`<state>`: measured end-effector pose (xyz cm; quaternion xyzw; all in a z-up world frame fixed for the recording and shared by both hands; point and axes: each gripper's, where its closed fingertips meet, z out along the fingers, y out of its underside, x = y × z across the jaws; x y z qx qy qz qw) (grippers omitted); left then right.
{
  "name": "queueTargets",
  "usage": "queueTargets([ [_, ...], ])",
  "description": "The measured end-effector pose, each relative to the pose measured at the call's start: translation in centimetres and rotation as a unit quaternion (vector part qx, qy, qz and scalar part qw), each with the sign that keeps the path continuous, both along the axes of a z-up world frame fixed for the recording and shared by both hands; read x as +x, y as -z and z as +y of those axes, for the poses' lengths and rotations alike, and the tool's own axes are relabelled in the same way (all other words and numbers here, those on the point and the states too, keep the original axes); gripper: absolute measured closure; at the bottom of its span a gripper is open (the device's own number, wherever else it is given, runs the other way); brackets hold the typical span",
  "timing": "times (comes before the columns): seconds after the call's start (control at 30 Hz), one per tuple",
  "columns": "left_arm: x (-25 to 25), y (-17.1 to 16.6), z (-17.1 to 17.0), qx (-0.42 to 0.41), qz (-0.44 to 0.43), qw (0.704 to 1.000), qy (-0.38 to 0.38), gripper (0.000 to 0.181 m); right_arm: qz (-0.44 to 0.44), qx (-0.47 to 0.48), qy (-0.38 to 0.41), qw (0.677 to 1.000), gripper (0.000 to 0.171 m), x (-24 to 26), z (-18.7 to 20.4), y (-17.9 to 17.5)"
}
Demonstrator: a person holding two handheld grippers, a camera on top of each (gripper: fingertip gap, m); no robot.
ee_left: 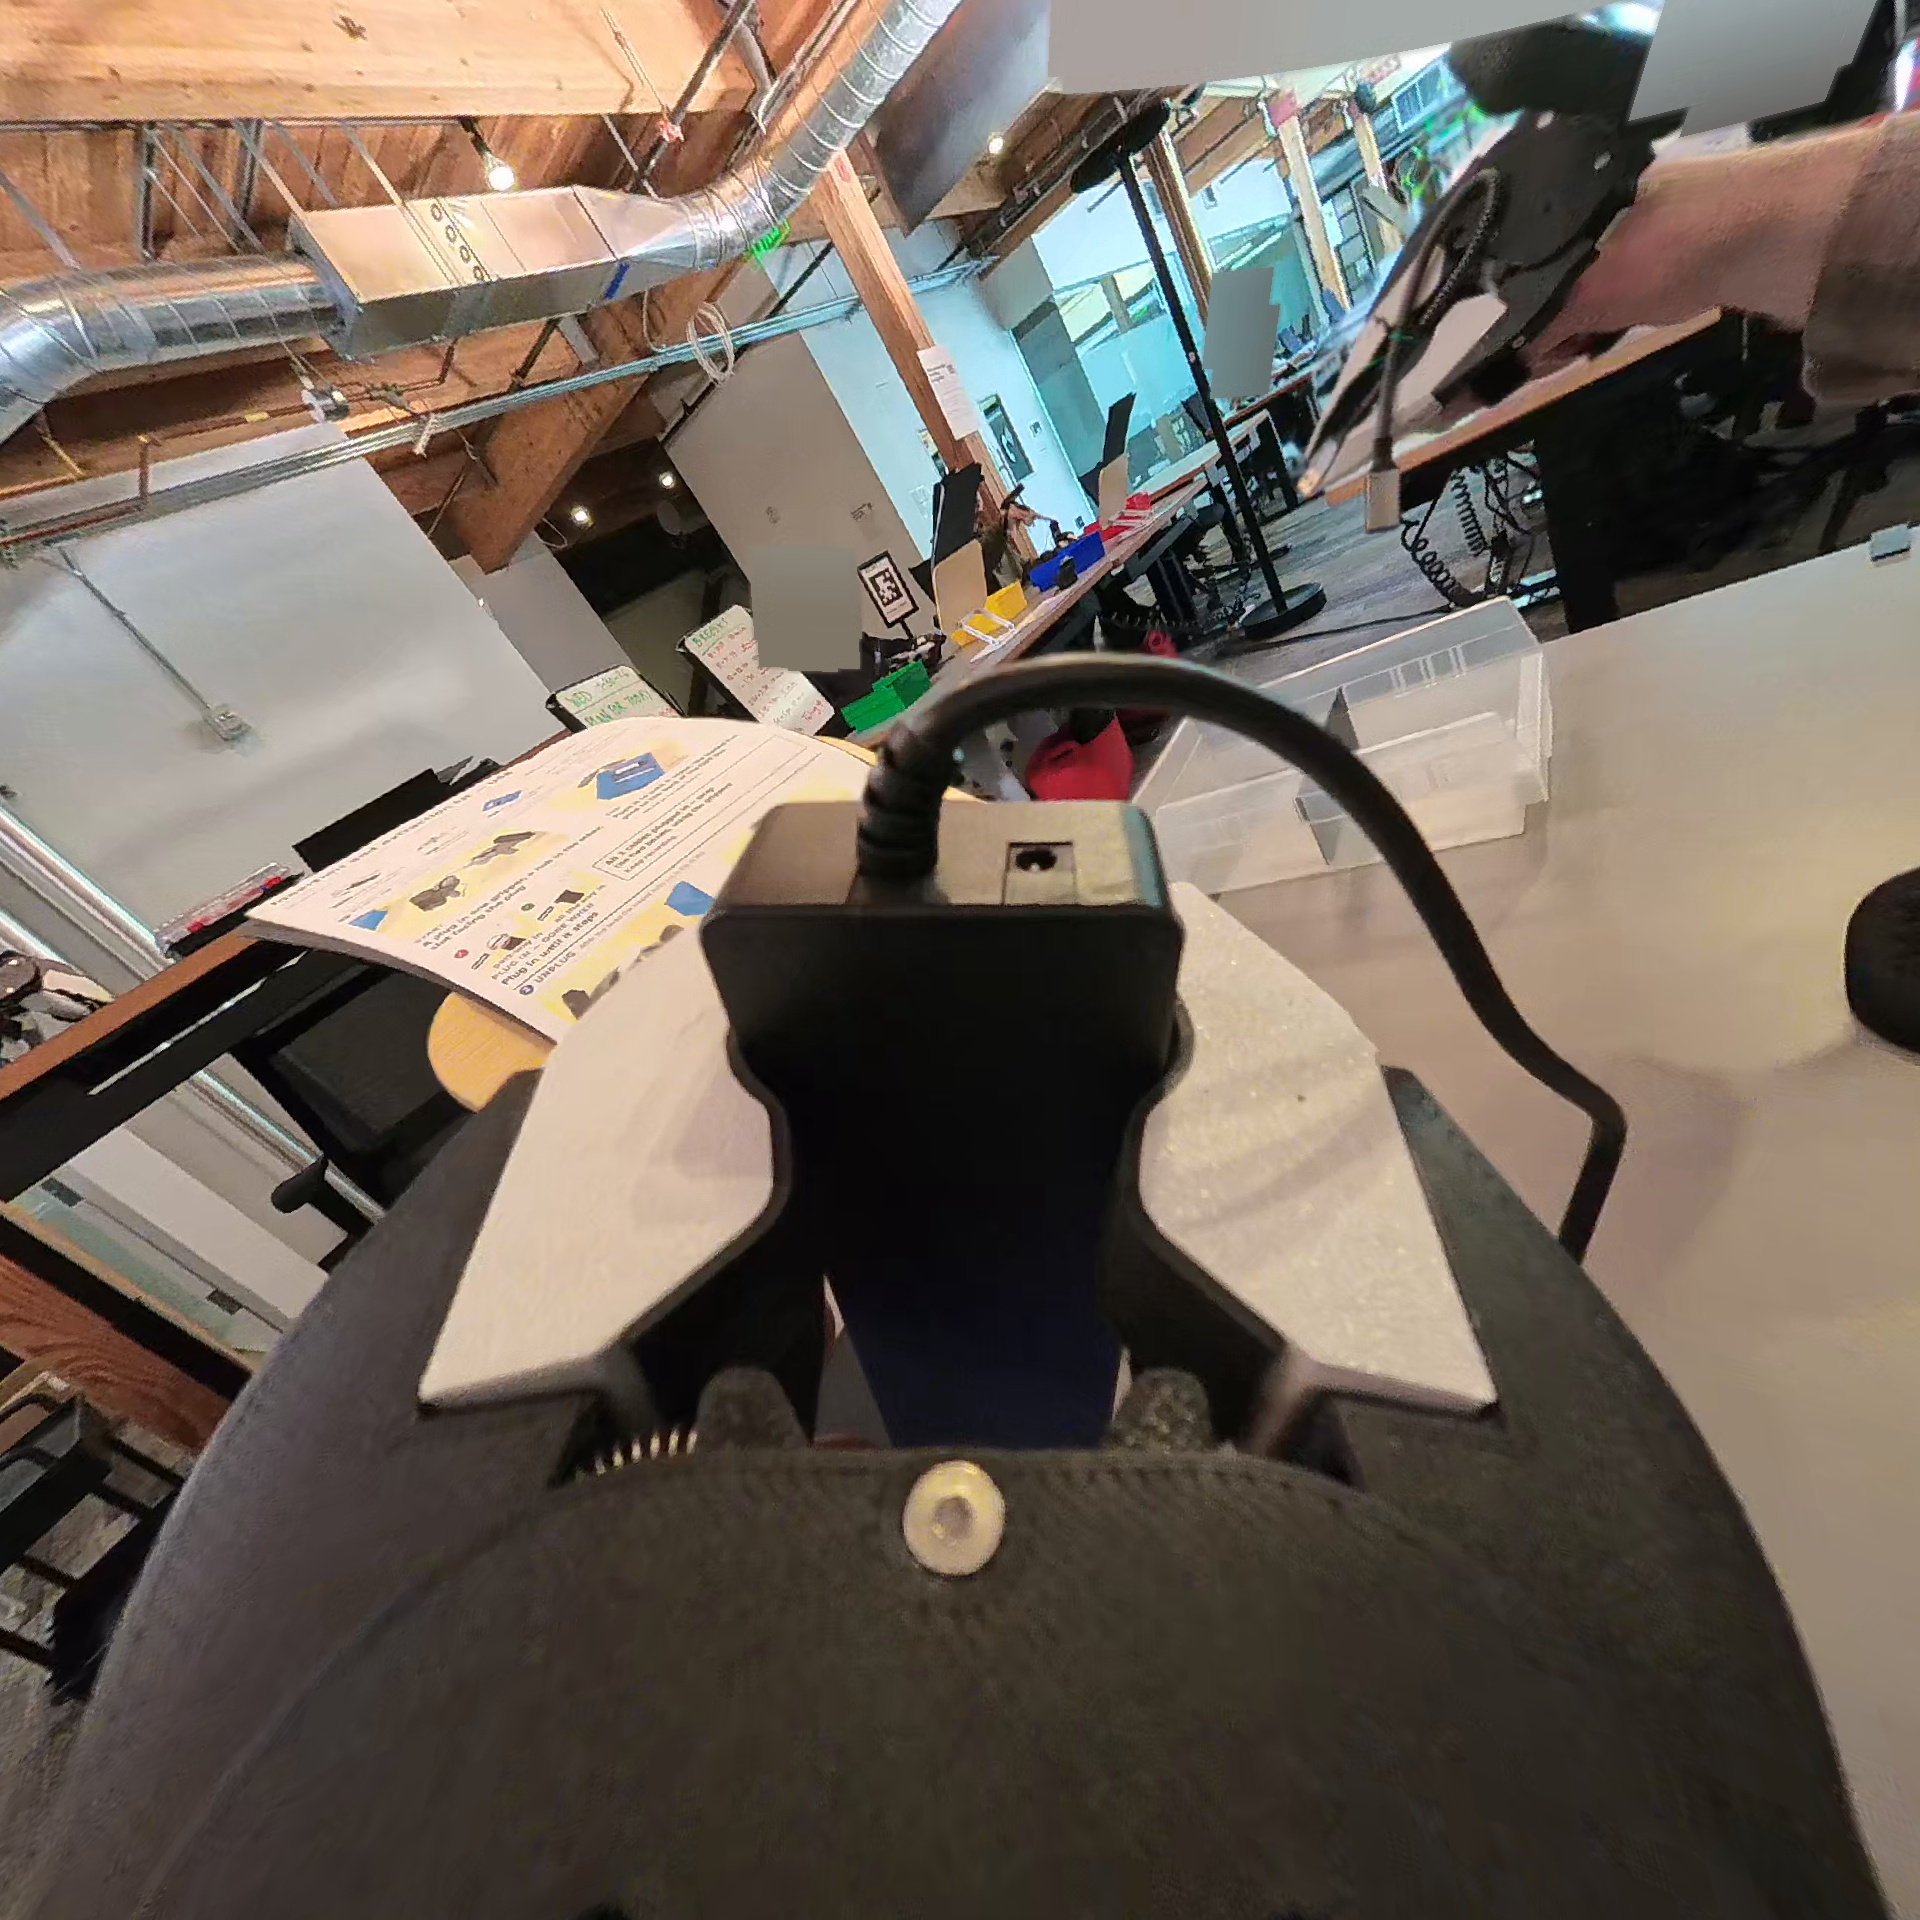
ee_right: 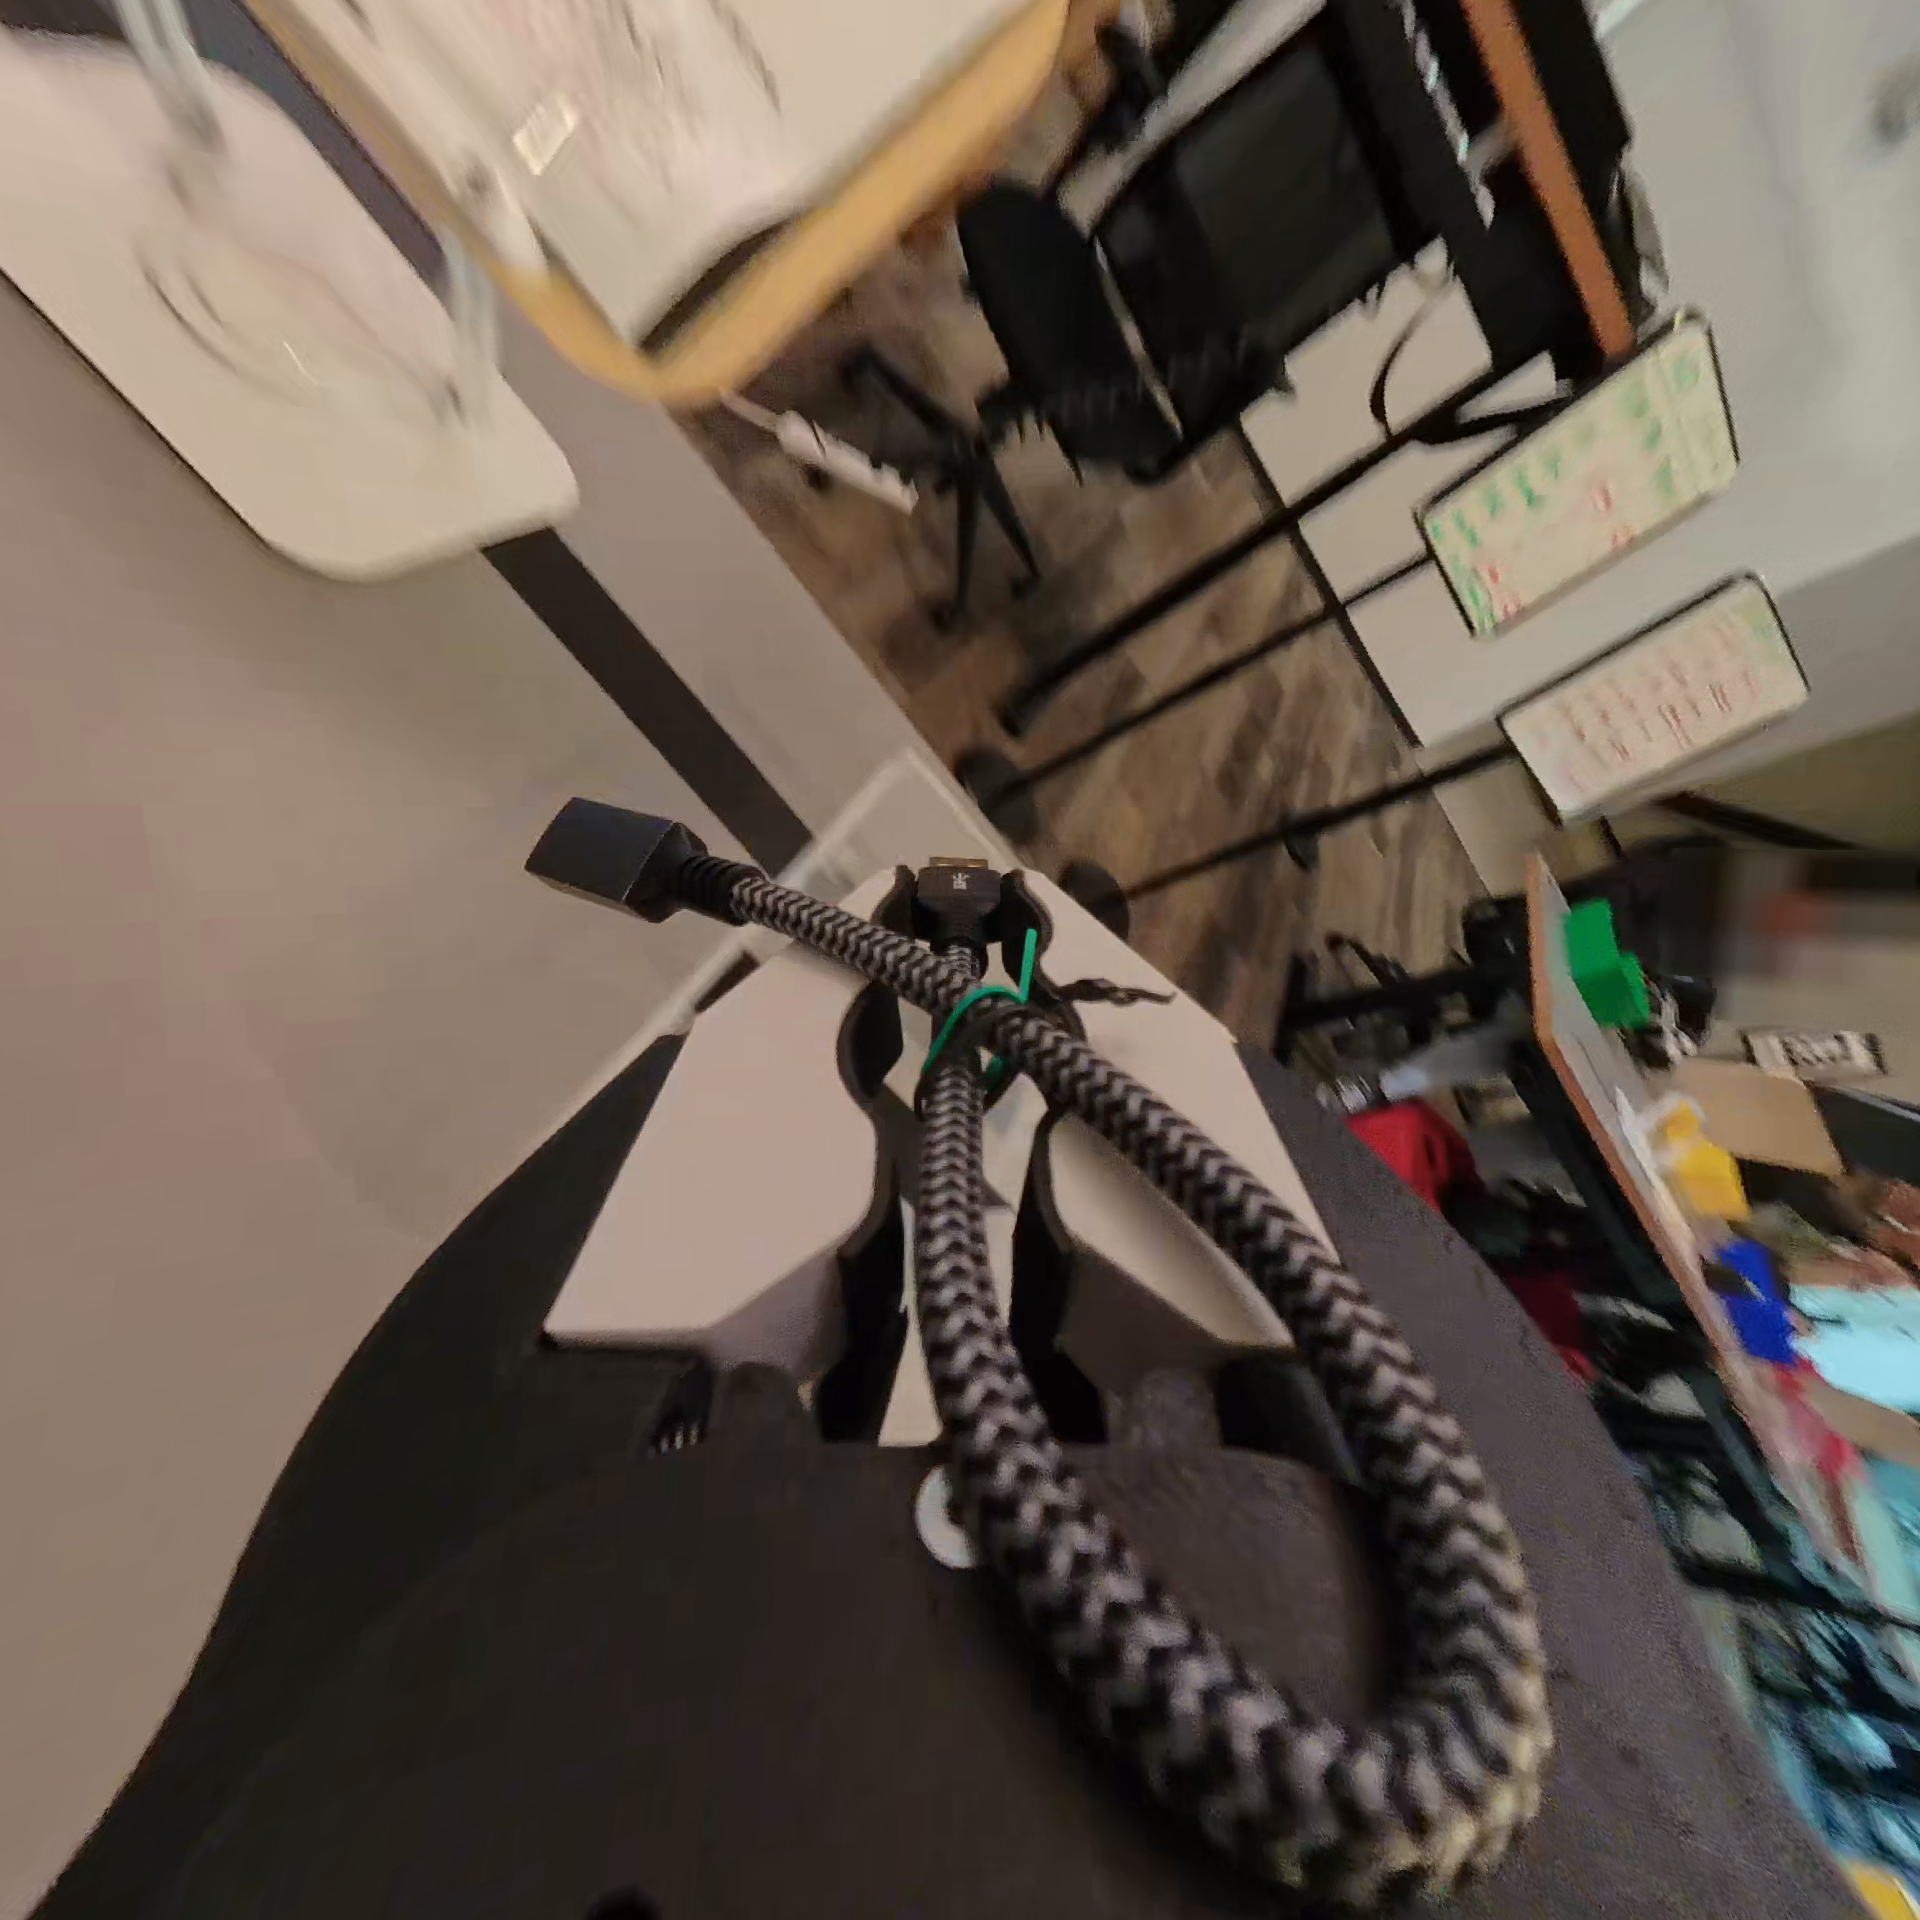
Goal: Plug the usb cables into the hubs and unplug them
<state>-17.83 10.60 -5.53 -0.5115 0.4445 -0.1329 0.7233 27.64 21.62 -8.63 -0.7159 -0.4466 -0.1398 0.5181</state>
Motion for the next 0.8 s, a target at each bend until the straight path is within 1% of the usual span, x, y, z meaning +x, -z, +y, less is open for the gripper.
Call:
queueTargets([
  [0.07, 0.3, 0.2, 0.1, -0.001, 0.009, 1.0, -0.004, 0.115, -0.039, -0.01, 0.033, 0.999, 0.157, 2.5, 0.4, 1.9],
  [0.17, 0.9, 0.4, 0.2, -0.004, 0.017, 1.0, 0.0, 0.114, -0.058, -0.027, 0.051, 0.997, 0.157, 4.4, 0.9, 4.1],
  [0.23, 1.1, 0.6, 0.3, -0.004, 0.02, 1.0, -0.001, 0.115, -0.09, -0.036, 0.067, 0.993, 0.157, 5.7, 1.4, 5.4],
  [0.43, 1.6, 1.2, 0.9, -0.014, 0.03, 0.999, 0.0, 0.115, -0.208, -0.083, 0.104, 0.969, 0.157, 9.8, 3.0, 9.3],
  [0.57, 1.9, 1.5, 1.1, -0.018, 0.033, 0.999, 0.003, 0.115, -0.296, -0.138, 0.112, 0.939, 0.157, 12.5, 3.7, 12.7],
  [0.67, 2.0, 1.7, 1.2, -0.02, 0.036, 0.999, 0.003, 0.114, -0.365, -0.177, 0.113, 0.907, 0.157, 14.3, 4.2, 14.9],
  [0.8, 2.3, 1.8, 1.2, -0.021, 0.041, 0.999, 0.004, 0.114, -0.441, -0.229, 0.094, 0.863, 0.157, 15.6, 4.9, 18.2],
])
